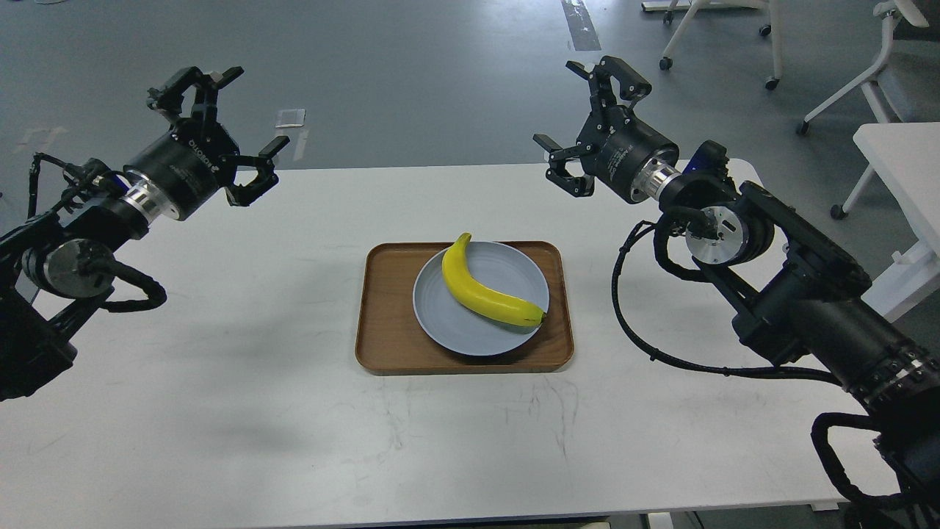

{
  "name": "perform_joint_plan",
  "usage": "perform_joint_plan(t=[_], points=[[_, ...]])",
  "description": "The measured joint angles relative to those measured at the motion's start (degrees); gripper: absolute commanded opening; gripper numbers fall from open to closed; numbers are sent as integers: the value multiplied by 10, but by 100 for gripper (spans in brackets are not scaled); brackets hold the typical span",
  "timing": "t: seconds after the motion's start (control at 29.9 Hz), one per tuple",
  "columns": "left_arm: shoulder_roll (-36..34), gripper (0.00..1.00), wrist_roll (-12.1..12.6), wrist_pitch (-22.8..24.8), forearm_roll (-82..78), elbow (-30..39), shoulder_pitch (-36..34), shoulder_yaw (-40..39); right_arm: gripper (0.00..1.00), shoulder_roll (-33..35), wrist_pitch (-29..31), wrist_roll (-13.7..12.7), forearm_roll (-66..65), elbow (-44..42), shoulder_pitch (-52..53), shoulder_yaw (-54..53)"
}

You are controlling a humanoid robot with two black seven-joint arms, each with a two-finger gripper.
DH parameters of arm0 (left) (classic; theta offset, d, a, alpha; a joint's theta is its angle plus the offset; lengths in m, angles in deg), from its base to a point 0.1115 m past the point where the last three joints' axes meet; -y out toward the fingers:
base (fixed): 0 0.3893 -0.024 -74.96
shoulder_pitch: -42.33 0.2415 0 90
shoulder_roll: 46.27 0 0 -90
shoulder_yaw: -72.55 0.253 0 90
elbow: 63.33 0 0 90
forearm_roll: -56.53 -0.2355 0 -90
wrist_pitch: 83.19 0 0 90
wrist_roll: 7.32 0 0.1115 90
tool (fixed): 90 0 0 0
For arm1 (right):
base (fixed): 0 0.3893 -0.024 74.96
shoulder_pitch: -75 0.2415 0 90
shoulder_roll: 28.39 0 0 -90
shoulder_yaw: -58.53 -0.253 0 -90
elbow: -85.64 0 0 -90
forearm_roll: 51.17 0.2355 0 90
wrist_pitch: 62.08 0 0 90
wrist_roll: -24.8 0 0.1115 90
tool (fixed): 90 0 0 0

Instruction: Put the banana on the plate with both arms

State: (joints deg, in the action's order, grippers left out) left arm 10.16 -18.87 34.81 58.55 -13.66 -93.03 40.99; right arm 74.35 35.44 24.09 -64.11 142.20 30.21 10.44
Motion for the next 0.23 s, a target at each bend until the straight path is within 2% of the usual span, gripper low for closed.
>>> perform_joint_plan(t=[0.23], points=[[0,98,0,0,0,0,0,1,100,3,-2,3,0,0,-1,0]])
